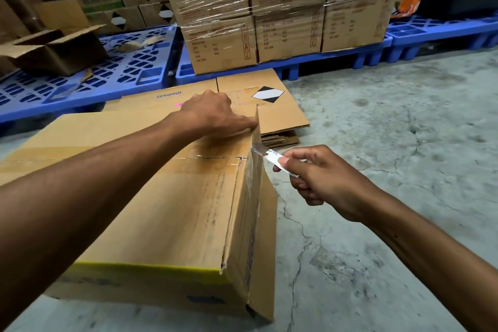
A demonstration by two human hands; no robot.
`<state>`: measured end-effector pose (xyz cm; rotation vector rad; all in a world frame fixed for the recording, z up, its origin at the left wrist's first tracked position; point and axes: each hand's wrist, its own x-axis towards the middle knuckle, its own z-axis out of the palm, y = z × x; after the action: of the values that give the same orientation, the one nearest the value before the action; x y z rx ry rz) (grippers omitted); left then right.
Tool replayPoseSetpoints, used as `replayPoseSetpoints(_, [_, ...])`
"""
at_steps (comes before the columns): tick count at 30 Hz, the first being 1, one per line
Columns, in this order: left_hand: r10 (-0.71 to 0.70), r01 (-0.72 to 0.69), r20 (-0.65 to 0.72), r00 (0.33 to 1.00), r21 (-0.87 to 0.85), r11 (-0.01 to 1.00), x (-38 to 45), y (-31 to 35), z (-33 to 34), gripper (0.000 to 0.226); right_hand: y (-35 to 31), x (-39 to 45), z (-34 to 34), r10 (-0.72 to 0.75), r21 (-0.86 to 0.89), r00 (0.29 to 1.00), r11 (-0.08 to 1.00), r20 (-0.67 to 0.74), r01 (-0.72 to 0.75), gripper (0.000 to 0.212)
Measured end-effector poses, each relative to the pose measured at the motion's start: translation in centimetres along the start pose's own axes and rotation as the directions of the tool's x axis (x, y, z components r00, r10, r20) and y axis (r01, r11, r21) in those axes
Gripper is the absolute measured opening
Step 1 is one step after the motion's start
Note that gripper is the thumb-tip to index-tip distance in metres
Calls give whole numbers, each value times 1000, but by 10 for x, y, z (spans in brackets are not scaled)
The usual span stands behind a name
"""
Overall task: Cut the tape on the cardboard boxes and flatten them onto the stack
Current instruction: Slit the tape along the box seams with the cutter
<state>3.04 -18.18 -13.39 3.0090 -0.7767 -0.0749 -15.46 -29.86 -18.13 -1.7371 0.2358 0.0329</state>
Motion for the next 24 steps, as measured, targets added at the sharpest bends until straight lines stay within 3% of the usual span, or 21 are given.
replayPoseSetpoints(24, [-31, 30, -60, 998, -11, 999, -1, -2, 7, 77, 0, -13, 9, -30, -48, 999, 998, -45, 28, 29])
